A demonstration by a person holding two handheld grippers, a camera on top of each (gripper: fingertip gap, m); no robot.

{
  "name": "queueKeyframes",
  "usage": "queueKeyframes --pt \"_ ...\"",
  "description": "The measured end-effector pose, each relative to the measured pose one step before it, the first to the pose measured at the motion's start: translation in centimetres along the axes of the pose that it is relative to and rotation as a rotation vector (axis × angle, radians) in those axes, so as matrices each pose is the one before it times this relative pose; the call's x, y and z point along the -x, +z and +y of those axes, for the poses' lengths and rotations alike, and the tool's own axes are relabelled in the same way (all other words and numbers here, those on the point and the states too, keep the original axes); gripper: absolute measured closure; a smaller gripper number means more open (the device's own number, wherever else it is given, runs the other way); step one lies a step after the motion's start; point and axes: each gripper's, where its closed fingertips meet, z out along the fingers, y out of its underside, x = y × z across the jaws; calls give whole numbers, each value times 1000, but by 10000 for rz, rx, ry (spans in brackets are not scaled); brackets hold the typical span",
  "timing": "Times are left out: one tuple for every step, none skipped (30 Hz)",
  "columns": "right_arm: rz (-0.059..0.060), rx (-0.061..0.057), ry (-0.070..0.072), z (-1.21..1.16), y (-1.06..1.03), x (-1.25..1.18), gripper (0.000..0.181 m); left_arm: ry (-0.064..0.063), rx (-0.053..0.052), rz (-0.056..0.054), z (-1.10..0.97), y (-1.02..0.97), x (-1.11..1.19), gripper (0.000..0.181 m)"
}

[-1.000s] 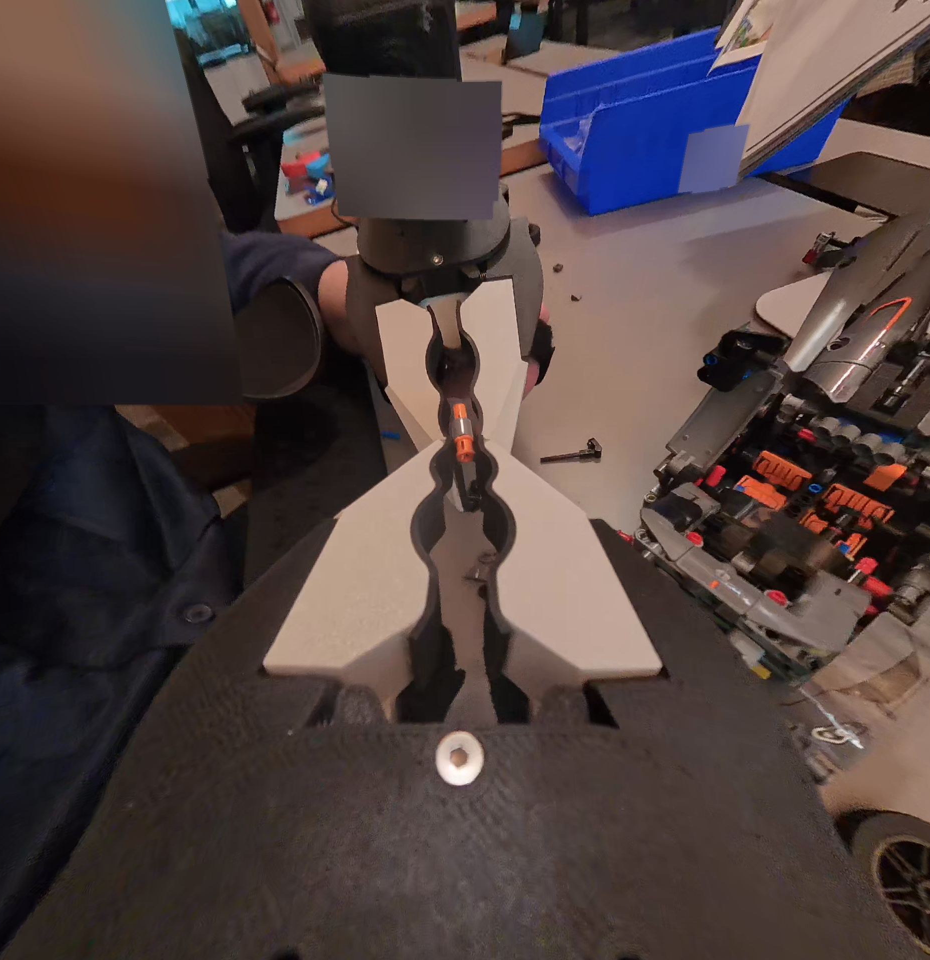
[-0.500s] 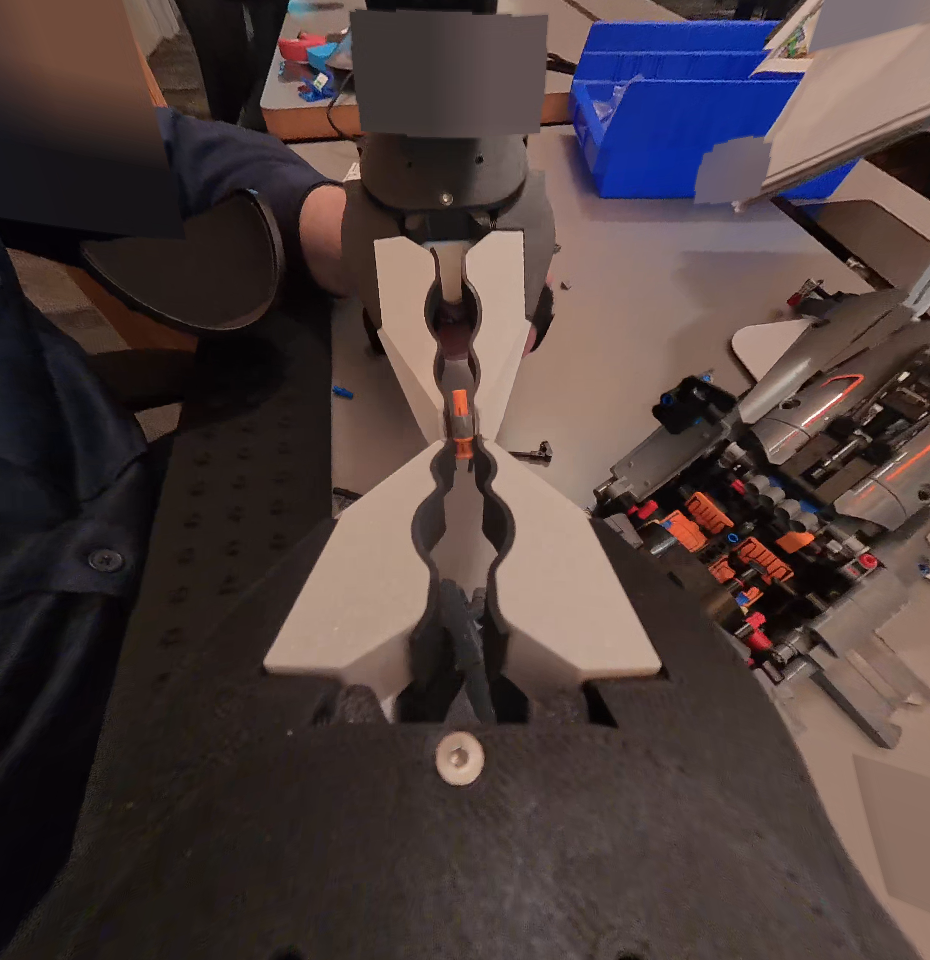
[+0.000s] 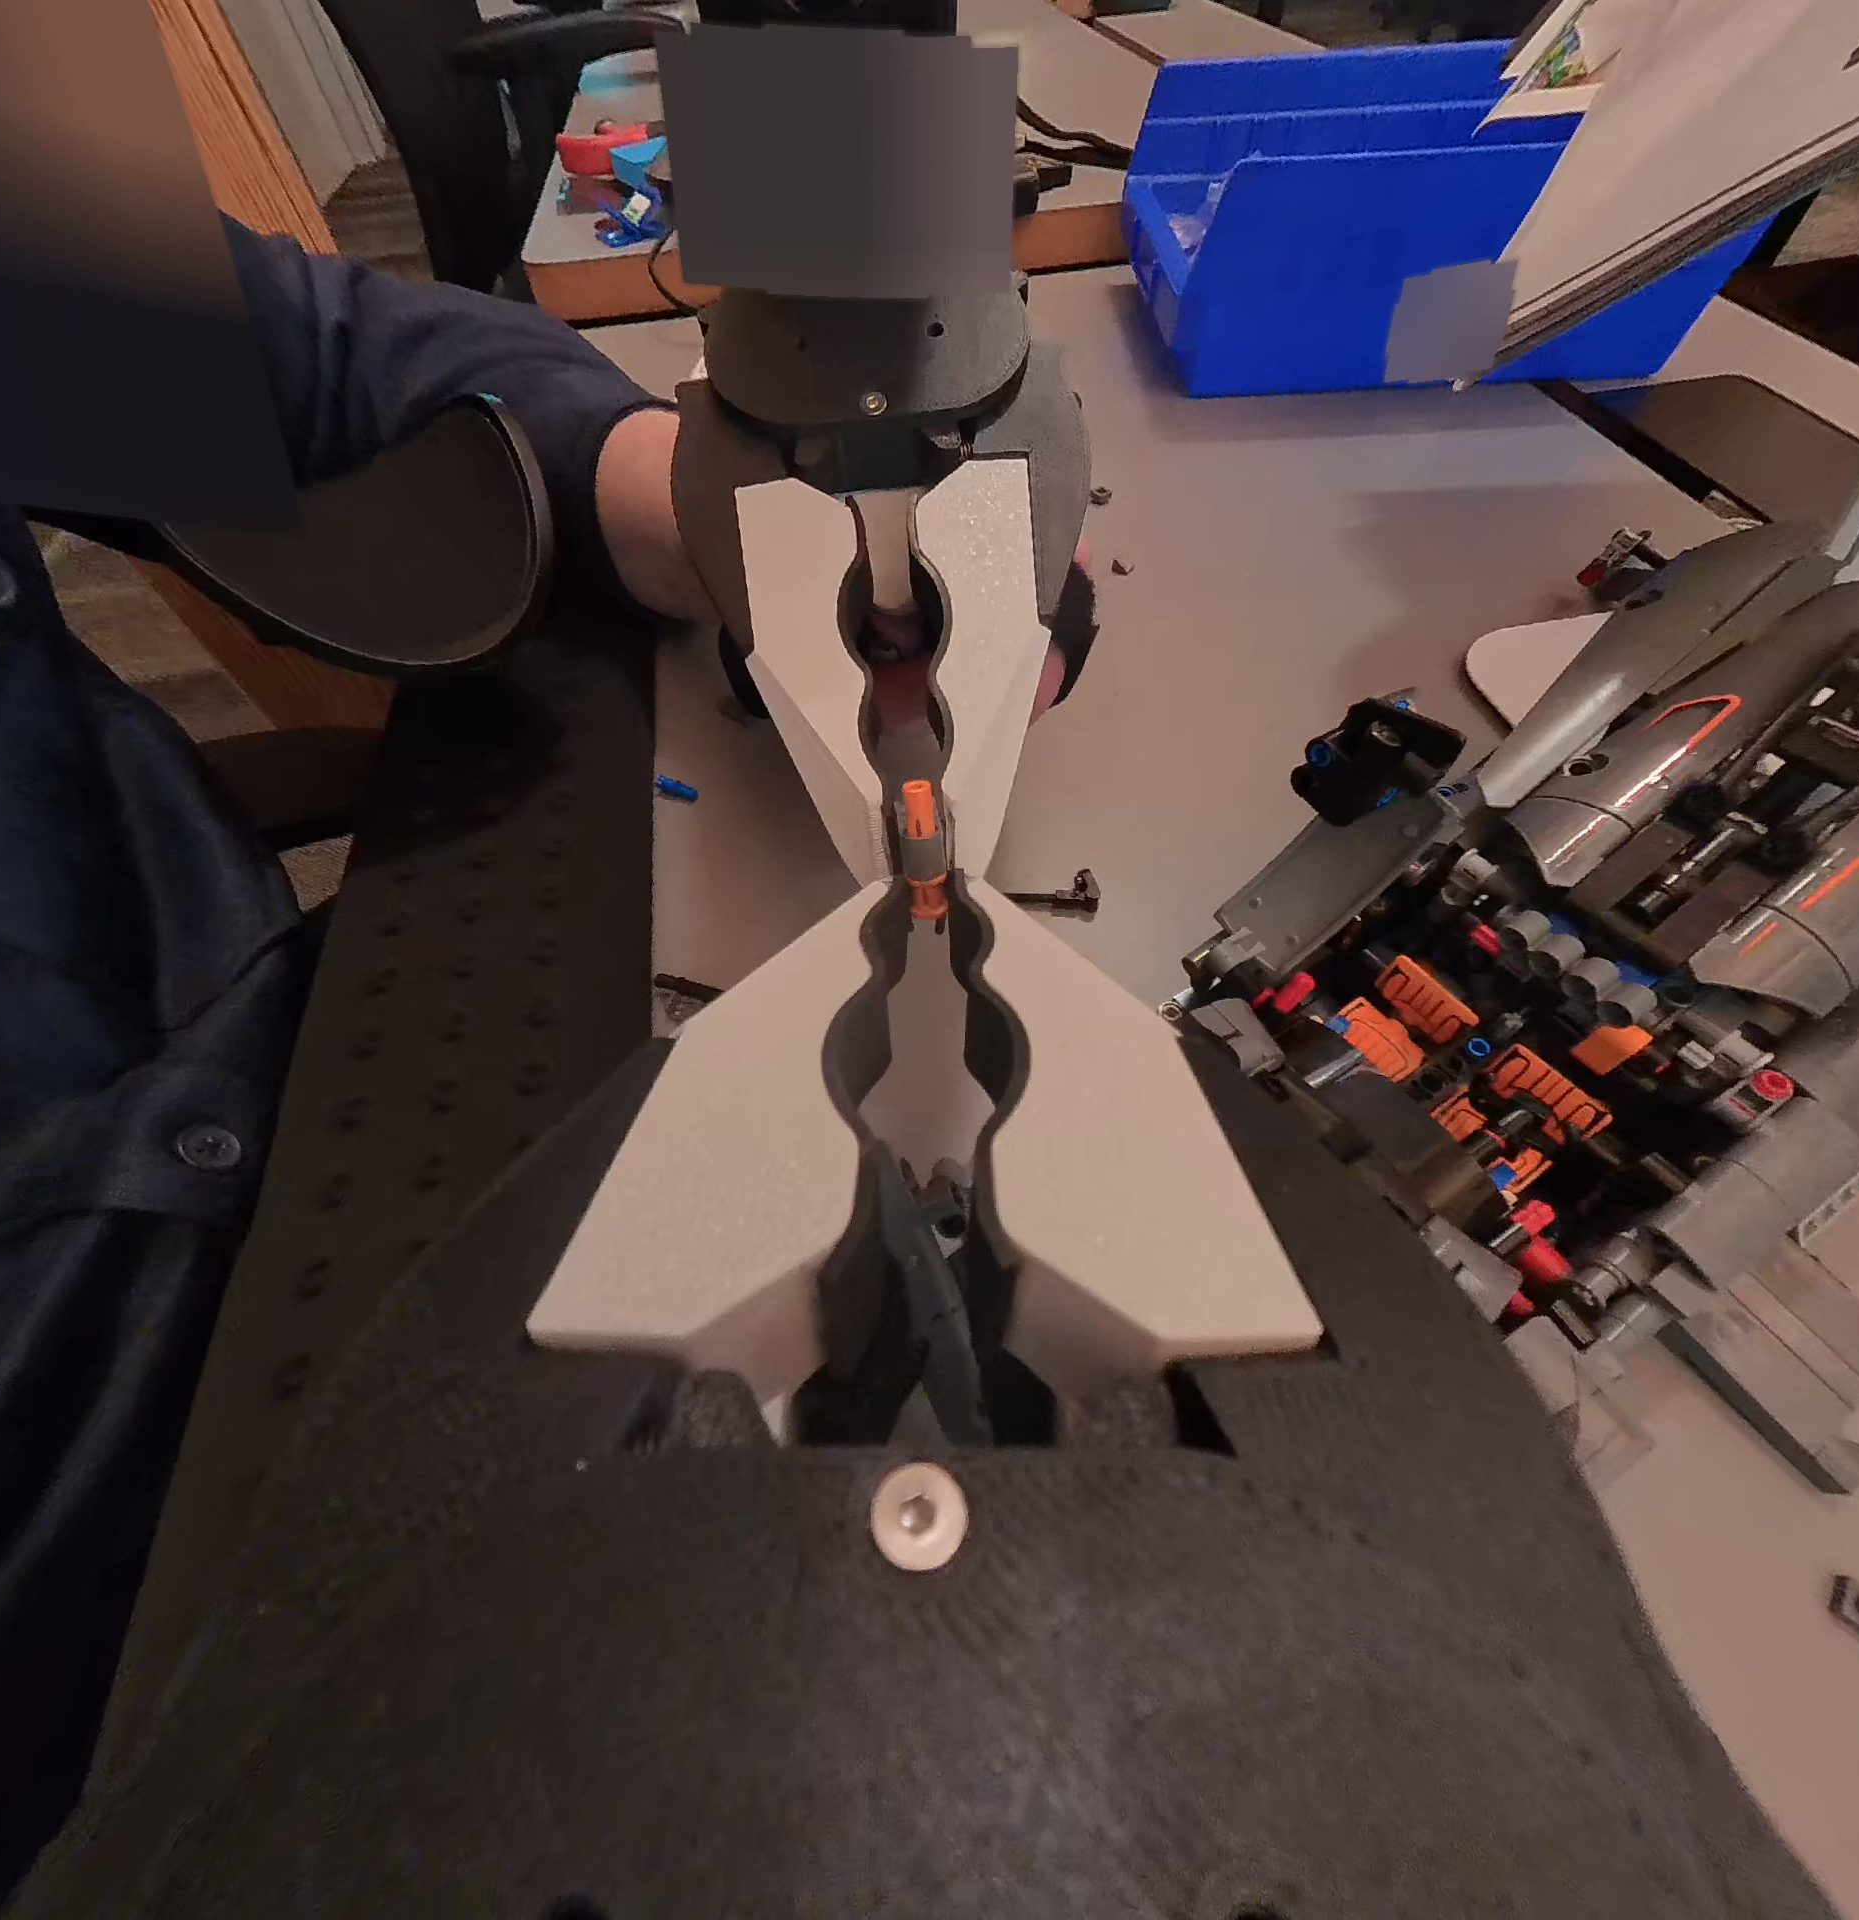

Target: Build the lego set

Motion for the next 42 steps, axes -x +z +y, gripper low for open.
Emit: queueKeyframes --pt "-52 -74 93 -47 -18 13 176 -56 -48 44 -49 -10 -19 177" --pt "-47 -105 103 -115 -27 -6 176 -41 -57 19 -74 -30 18 177" --pt "-50 -113 103 -146 -31 0 176 -1 -80 -15 -125 -55 35 178" --pt "-50 -136 94 -177 -56 -7 176 -4 -85 -23 -137 -42 34 178" --pt "-69 -169 109 -239 -124 11 176 36 -118 -74 -231 -40 45 177" --pt "-74 -161 147 -212 -153 -25 176 87 -51 -129 -174 -20 75 177" --pt "-18 -157 174 -182 -209 -147 176 123 -51 -224 -148 -89 209 177" --pt "78 -216 179 -260 -300 -310 176 117 -111 -204 -190 -148 238 175" --pt "93 -297 168 -414 -408 -331 176 0 -43 -75 -66 -145 166 172" --pt "26 -329 149 -494 -440 -224 177 -115 22 -46 84 -99 223 170" --pt "17 -314 138 -480 -424 -201 177 -120 21 -53 140 -45 252 170" --pt "61 -281 140 -431 -377 -276 177 -82 -4 -89 140 -23 269 170" --pt "66 -239 161 -356 -334 -296 177 -68 0 -84 143 3 239 170" --pt "73 -215 192 -287 -295 -346 177 -66 17 -31 119 7 144 171" --pt "109 -219 222 -268 -292 -421 177 -44 54 -9 138 47 69 172" --pt "86 -228 243 -266 -286 -411 177 4 99 -35 195 58 83 173" --pt "44 -235 225 -306 -313 -337 177 46 107 -65 224 79 79 175" --pt "47 -266 206 -372 -343 -342 177 45 65 -27 157 63 12 177" --pt "40 -298 224 -418 -360 -324 177 0 49 31 135 81 -63 177" --pt "2 -269 246 -391 -314 -275 177 -12 36 9 116 64 -5 177" --pt "10 -207 234 -285 -260 -273 177 18 21 -30 64 37 37 177" --pt "53 -169 183 -204 -228 -289 177 35 24 -38 56 6 43 177" --pt "25 -139 140 -175 -174 -213 177 31 15 -33 26 -3 36 177" --pt "-49 -116 128 -157 -124 -71 176 12 -22 -12 -39 -24 1 177" --pt "-55 -117 118 -177 -118 -28 177 -6 -23 -8 -48 -32 6 177" --pt "-26 -135 105 -217 -136 -66 176 12 -1 -25 -5 -23 37 177" --pt "-36 -140 122 -228 -159 -78 177 19 15 -26 21 -14 30 177" --pt "-48 -141 153 -227 -187 -82 176 17 16 -28 32 -12 31 177" --pt "-35 -142 168 -222 -175 -127 176 29 8 -35 26 3 27 177" --pt "-39 -136 158 -198 -177 -105 177 33 28 -19 48 9 13 177" --pt "-61 -111 134 -165 -138 -56 177 21 24 -5 44 34 -19 177" --pt "-54 -73 101 -117 -98 -29 177 24 12 -2 12 25 -28 177" --pt "-28 -36 69 -70 -54 -35 177 41 23 -25 36 17 -3 176" --pt "-11 -10 44 -8 -20 -33 177 48 36 -35 47 28 21 176" --pt "-7 15 25 39 18 -12 177 40 21 -19 32 18 -12 176" --pt "-14 34 15 69 34 7 177 30 8 -7 3 5 -12 176" --pt "-16 33 8 68 54 19 177 42 9 -28 9 13 3 176" --pt "-11 18 7 45 34 19 177 52 9 -25 4 -2 -1 176" --pt "-31 4 27 20 17 22 177 36 22 -17 15 11 -6 176" --pt "-58 -21 59 -28 -2 36 177 34 25 -24 34 27 8 176" --pt "-65 -52 89 -66 -23 32 177 48 15 -42 35 15 25 175" --pt "-60 -52 103 -71 -41 -1 177 59 29 -37 41 9 15 175"
